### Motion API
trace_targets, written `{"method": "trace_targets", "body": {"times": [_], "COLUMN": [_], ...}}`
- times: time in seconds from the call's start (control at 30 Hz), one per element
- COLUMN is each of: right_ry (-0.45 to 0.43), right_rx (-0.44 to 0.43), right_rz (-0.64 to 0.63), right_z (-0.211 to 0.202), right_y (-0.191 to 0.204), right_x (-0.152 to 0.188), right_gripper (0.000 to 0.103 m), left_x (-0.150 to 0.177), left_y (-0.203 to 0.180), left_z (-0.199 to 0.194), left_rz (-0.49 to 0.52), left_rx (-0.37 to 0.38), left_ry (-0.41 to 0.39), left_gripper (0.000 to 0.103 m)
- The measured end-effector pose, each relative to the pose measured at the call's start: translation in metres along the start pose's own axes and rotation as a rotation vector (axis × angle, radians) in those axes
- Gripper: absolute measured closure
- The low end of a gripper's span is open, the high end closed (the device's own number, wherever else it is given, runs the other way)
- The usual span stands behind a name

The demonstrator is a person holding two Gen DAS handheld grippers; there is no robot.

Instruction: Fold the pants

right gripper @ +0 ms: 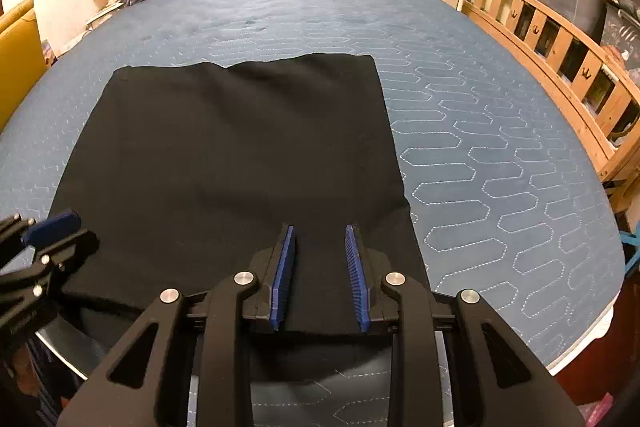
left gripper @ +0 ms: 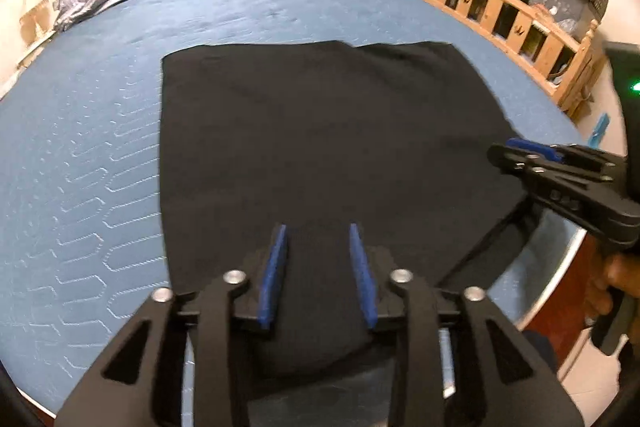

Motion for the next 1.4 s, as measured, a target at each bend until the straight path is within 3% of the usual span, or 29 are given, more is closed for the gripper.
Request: {"method": "trace_targets", "body": {"times": [0.07,0.23,0.4,0.53,0.6,0.67,0.8,0.9,0.97,1.13,1.27,1.4], "right_ry": [0.002,0.01,0.024,0.032,0.02,-0.005,-0.082,-0.129,-0.151,-0.183,-0.193,-0.198], "right_rx": [0.009,0.057,0.125,0.171,0.172,0.172,0.18,0.182,0.195,0.199,0.204,0.206], "right_rz": [-0.003,-0.002,-0.005,-0.001,0.023,0.057,0.109,0.134,0.148,0.167,0.164,0.159], "right_z": [-0.001,-0.008,-0.015,-0.025,-0.041,-0.064,-0.118,-0.154,-0.171,-0.192,-0.196,-0.199], "right_y": [-0.001,-0.011,-0.021,-0.023,-0.021,-0.021,-0.01,0.006,0.013,0.023,0.023,0.024], "right_x": [0.001,0.005,0.012,0.017,0.02,0.021,0.025,0.031,0.033,0.035,0.033,0.034], "right_gripper": [0.077,0.075,0.06,0.06,0.058,0.056,0.035,0.024,0.021,0.02,0.02,0.02], "left_x": [-0.001,-0.004,-0.012,-0.028,-0.036,-0.038,-0.029,-0.017,-0.011,0.001,0.002,0.002], "left_y": [0.007,0.044,0.072,0.07,0.064,0.053,0.027,0.011,0.004,-0.01,-0.009,-0.01], "left_z": [0.002,0.004,-0.002,-0.007,-0.022,-0.039,-0.089,-0.131,-0.151,-0.193,-0.204,-0.207], "left_rz": [-0.005,-0.06,-0.084,-0.066,-0.083,-0.065,-0.072,-0.057,-0.048,-0.027,-0.034,-0.031], "left_rx": [-0.02,-0.102,-0.167,-0.157,-0.117,-0.088,0.012,0.036,0.034,0.041,-0.025,-0.037], "left_ry": [0.003,0.01,-0.007,-0.039,-0.063,-0.076,-0.085,-0.11,-0.125,-0.15,-0.164,-0.162], "left_gripper": [0.055,0.053,0.051,0.051,0.051,0.044,0.031,0.015,0.008,0.004,0.002,0.002]}}
Point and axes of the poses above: each gripper's, at about its wrist camera, not at the fingertips, and z roughly the way its jaws point, y to its left, x to its underside, the point moved 9 cm from there along z, roughly the way its jaws point, and after that the axes turned 3 degrees about -x, right-handed, at the moved point
